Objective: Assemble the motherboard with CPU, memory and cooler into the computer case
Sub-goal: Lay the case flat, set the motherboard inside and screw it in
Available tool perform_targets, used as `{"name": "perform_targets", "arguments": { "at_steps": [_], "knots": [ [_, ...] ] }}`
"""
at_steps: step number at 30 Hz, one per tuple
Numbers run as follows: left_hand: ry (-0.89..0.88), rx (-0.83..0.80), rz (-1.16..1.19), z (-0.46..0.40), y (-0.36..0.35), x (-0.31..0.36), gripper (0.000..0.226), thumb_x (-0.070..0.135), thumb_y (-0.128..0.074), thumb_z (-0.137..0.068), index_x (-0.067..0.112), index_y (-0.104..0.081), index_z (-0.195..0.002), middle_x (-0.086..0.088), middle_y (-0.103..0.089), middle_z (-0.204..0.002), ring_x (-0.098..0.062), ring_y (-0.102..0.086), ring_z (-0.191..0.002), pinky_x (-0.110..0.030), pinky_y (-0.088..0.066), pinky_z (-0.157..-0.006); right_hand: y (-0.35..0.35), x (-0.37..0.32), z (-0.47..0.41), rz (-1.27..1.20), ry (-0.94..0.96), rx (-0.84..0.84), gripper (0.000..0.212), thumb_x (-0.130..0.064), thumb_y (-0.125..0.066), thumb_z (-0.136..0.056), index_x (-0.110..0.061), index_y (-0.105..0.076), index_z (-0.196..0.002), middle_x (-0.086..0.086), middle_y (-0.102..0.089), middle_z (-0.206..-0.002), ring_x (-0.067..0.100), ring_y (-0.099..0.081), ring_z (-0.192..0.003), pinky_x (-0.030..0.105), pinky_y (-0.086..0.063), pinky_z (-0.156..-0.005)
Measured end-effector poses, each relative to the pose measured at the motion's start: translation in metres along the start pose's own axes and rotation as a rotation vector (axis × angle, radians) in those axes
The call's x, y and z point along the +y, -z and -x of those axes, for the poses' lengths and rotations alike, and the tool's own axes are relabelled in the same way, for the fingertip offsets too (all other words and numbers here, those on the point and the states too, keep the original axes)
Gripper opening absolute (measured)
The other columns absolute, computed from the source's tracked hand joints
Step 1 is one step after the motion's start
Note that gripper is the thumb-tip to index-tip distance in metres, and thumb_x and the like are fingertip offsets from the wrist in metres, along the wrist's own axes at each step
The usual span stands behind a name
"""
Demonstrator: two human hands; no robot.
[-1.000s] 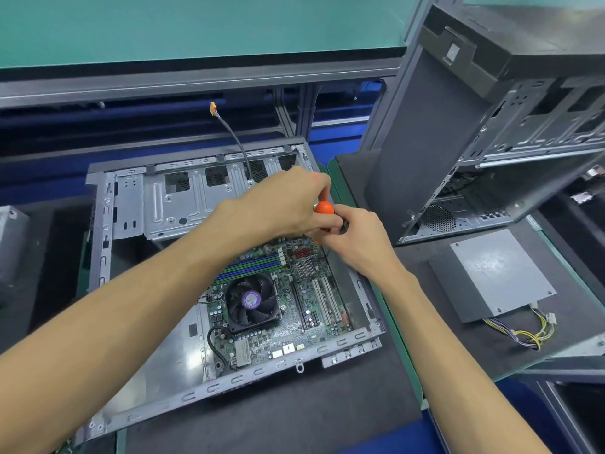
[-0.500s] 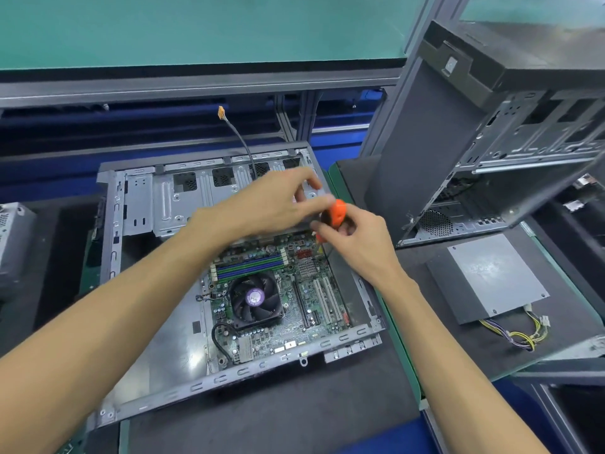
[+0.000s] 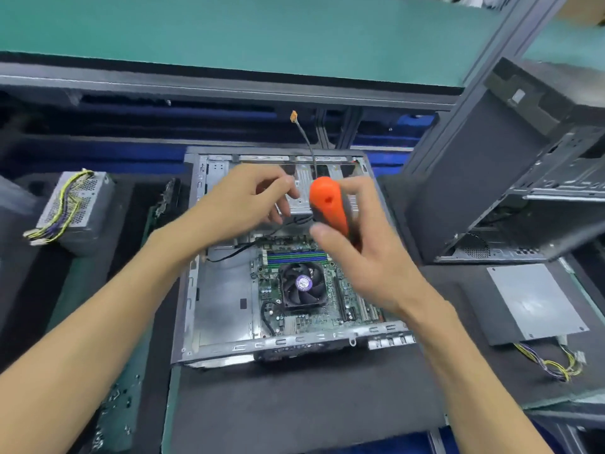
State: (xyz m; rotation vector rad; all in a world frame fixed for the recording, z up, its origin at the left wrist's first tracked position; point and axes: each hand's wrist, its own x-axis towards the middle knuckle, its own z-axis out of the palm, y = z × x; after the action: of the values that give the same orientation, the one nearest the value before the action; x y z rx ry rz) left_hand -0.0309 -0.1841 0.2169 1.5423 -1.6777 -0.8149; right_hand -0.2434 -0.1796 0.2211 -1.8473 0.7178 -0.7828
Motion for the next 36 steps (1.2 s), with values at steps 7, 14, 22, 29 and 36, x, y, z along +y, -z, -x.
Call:
{"name": "perform_targets", "arguments": {
  "at_steps": [7, 14, 22, 29, 36],
  "knots": [
    [0.098, 0.097, 0.056, 0.065, 0.010, -0.024, 0.029, 0.020, -0.046, -0.105, 0.014, -0.069, -0.089, -0.003, -0.069, -0.071, -0.012, -0.064, -0.059, -0.022, -0.050, -0.059, -0.068, -0.008, 0.044, 0.342, 0.080, -0.262, 0.037, -0.035, -0.059, -0.087, -0.037, -0.039, -0.118, -0.008, -0.062, -0.085, 0.011, -0.050, -0.058, 0.030, -0.046, -0.060],
    [0.151, 0.444, -0.022, 0.144, -0.003, -0.020, 0.030, 0.018, -0.052, -0.101, 0.016, -0.071, -0.078, 0.013, -0.048, -0.048, -0.003, -0.040, -0.047, -0.018, -0.029, -0.051, -0.097, 0.020, 0.102, 0.479, 0.251, -0.334, 0.040, -0.034, -0.066, -0.084, -0.029, -0.057, -0.123, -0.013, -0.066, -0.112, 0.011, -0.063, -0.097, 0.035, -0.054, -0.078],
    [0.301, 0.410, 0.019, 0.209, -0.068, -0.011, 0.031, 0.022, -0.052, -0.101, 0.020, -0.070, -0.075, 0.007, -0.044, -0.054, -0.013, -0.038, -0.055, -0.030, -0.030, -0.055, -0.089, 0.117, 0.166, 0.632, 0.054, -0.292, 0.045, -0.018, -0.063, -0.090, -0.026, -0.054, -0.133, -0.005, -0.058, -0.120, 0.020, -0.055, -0.108, 0.036, -0.047, -0.091],
    [0.525, 0.234, -0.002, 0.249, -0.112, -0.018, 0.032, 0.025, -0.050, -0.098, 0.026, -0.071, -0.074, 0.001, -0.054, -0.057, -0.011, -0.043, -0.051, -0.027, -0.037, -0.053, -0.088, 0.159, 0.182, 0.862, -0.088, -0.150, 0.031, -0.022, -0.069, -0.086, -0.023, -0.057, -0.114, 0.000, -0.062, -0.109, 0.029, -0.054, -0.102, 0.044, -0.041, -0.083],
    [0.589, 0.239, -0.009, 0.290, -0.115, -0.028, 0.032, 0.034, -0.048, -0.100, 0.032, -0.069, -0.076, 0.005, -0.064, -0.062, -0.012, -0.055, -0.055, -0.040, -0.053, -0.063, -0.094, 0.160, 0.182, 0.933, -0.056, -0.062, 0.031, -0.016, -0.077, -0.078, -0.016, -0.064, -0.106, 0.013, -0.056, -0.103, 0.037, -0.051, -0.099, 0.050, -0.043, -0.083]
  ]
}}
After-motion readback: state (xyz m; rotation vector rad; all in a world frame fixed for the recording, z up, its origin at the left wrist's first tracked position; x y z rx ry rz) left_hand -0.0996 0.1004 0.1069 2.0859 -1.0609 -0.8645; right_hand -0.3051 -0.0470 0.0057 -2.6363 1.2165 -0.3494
